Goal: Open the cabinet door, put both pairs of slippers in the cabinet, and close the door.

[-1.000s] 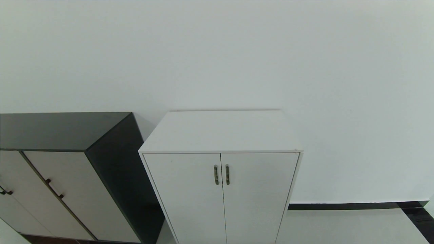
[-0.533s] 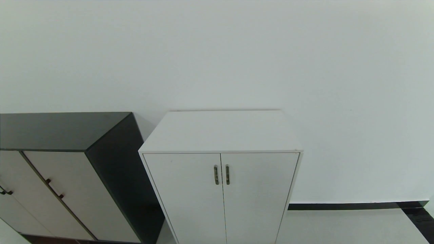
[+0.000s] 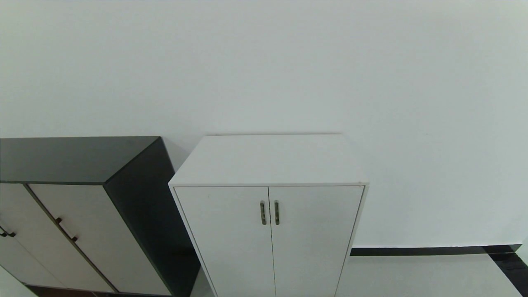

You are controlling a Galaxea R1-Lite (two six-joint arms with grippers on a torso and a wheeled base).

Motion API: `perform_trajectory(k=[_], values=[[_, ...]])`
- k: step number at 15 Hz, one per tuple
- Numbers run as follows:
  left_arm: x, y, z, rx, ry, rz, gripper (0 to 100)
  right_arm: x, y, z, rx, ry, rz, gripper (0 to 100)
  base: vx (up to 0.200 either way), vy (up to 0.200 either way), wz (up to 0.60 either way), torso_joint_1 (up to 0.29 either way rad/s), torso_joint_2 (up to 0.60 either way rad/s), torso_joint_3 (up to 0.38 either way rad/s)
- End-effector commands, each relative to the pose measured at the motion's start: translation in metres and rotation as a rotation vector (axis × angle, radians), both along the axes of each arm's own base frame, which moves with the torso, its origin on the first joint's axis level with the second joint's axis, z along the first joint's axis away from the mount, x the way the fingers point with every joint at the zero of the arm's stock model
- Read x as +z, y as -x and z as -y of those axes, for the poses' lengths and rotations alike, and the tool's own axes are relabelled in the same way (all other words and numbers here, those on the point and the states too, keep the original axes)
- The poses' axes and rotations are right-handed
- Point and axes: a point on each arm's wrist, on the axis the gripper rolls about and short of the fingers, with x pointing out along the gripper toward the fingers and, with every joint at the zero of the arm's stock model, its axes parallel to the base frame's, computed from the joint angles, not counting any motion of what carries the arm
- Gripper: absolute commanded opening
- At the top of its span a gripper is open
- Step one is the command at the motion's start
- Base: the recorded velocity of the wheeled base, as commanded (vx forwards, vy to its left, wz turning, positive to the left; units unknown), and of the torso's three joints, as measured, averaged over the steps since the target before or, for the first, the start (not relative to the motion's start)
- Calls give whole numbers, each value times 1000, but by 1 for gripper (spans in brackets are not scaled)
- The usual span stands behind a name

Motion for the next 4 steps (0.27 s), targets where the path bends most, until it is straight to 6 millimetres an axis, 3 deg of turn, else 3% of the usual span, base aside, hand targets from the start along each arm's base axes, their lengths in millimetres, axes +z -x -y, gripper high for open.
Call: perform_trajectory(k=[1, 4], values=[[0, 0, 0, 0, 0, -2, 0, 0, 0, 0, 0, 1, -3, 0, 0, 0, 0, 0, 0, 0], [0, 0, 0, 0, 0, 0, 0, 0, 0, 0, 0, 1, -3, 0, 0, 0, 0, 0, 0, 0]])
